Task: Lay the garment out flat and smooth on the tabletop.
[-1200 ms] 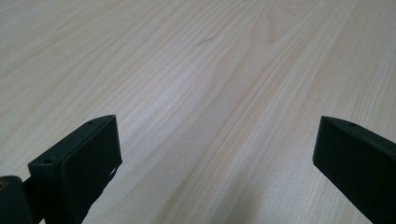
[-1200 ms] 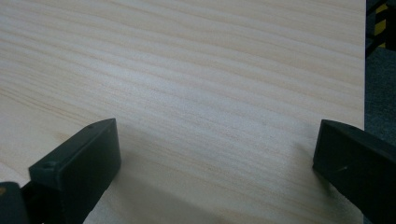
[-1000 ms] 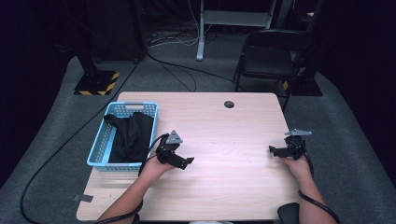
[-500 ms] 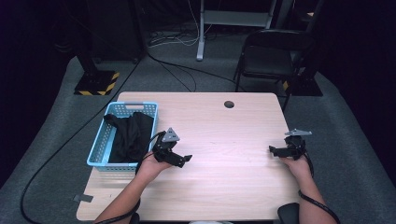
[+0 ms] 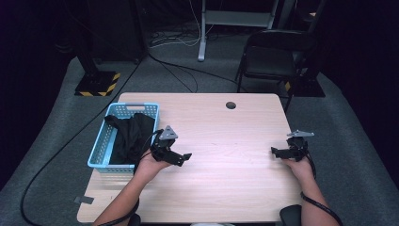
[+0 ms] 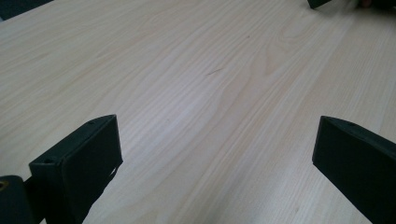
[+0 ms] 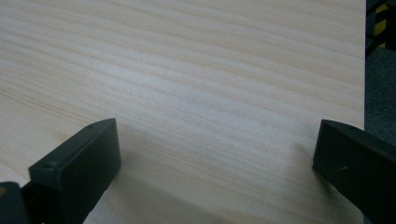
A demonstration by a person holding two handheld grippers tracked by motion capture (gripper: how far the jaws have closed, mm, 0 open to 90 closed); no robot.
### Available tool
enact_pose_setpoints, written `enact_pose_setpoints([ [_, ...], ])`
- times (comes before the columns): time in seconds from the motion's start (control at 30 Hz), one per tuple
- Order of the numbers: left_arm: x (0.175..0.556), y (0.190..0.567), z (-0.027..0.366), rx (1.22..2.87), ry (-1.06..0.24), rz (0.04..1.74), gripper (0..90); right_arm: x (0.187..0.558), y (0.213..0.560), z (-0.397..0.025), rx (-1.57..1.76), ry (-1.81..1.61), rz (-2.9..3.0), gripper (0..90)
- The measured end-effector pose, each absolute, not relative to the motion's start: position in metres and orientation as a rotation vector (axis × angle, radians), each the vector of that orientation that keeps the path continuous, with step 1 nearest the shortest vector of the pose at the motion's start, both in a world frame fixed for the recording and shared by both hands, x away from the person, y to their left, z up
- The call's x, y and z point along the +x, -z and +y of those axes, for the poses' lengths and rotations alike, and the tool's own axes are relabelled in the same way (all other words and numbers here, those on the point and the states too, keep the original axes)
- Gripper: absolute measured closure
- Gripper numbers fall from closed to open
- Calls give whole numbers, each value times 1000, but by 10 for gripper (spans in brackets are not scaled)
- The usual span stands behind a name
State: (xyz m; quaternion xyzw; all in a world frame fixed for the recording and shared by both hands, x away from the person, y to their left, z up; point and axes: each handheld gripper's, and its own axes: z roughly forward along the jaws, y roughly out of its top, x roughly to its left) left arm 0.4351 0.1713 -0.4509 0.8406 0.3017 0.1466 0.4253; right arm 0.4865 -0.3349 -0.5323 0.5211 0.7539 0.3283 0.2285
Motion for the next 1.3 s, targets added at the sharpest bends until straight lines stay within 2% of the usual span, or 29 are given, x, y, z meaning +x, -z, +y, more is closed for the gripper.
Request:
enact_pose_setpoints([
  [1.3, 448, 436, 223, 1989, -441, 912, 9, 486, 532, -335, 1434, -904, 2076, 0],
])
